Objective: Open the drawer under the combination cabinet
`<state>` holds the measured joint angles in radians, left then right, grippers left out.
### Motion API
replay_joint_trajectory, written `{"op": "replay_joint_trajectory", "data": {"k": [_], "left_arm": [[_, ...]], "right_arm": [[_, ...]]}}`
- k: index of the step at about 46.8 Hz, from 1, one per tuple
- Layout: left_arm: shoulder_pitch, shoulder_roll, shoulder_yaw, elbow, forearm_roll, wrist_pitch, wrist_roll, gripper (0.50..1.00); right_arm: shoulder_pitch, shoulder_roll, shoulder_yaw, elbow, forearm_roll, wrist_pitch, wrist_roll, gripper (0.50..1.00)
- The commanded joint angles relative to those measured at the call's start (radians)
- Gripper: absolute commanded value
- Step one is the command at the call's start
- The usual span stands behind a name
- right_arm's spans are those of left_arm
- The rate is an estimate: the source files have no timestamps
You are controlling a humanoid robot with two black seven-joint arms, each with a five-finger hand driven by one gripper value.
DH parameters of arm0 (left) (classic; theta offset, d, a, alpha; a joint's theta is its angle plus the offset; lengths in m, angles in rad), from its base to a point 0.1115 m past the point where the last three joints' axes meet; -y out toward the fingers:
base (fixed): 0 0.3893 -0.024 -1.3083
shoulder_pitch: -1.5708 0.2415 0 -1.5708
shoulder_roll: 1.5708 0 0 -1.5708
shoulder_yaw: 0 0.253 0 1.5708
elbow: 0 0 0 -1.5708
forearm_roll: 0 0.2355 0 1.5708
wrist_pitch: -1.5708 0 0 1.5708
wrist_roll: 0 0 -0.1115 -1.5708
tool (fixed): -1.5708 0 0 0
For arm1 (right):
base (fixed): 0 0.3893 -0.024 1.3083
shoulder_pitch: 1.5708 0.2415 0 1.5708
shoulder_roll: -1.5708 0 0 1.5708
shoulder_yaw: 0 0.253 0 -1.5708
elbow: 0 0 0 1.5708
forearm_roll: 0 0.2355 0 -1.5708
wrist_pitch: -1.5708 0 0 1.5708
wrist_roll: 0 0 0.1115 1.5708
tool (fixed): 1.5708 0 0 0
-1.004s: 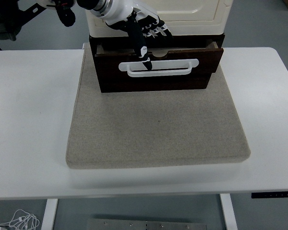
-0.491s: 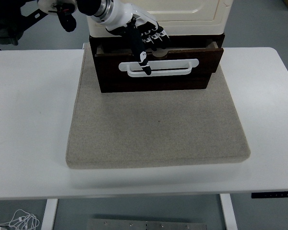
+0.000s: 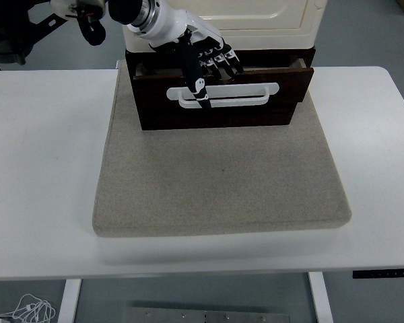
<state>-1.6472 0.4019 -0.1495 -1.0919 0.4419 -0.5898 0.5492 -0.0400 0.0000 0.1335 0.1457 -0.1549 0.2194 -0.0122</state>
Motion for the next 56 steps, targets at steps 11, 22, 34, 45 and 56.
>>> {"op": "replay_joint_trajectory", "data": {"k": [11,22,34,45,56], "left_arm": [[-0.002,0.003,-0.007,0.0,-0.011,-0.021,0.0,1.0],[-0.003,0.005,-0.024,0.0,-0.011,-0.021,0.0,1.0],[-0.003,0.006,-0.059,0.0,-0.012,-0.021,0.0,1.0],[-0.016,0.005,-0.255,0.009,-0.012,-0.021,-0.002,1.0],[-0.014,-0.011,-0.591,0.021,-0.018,-0.021,-0.012,1.0]], "right_arm": [[0.0,0.0,0.0,0.0,0.0,0.0,0.0,0.926],[0.0,0.0,0.0,0.0,0.0,0.0,0.0,0.926],[-0.001,0.0,0.0,0.0,0.0,0.0,0.0,0.926],[0.0,0.0,0.0,0.0,0.0,0.0,0.0,0.926],[0.0,0.0,0.0,0.0,0.0,0.0,0.0,0.926]]}}
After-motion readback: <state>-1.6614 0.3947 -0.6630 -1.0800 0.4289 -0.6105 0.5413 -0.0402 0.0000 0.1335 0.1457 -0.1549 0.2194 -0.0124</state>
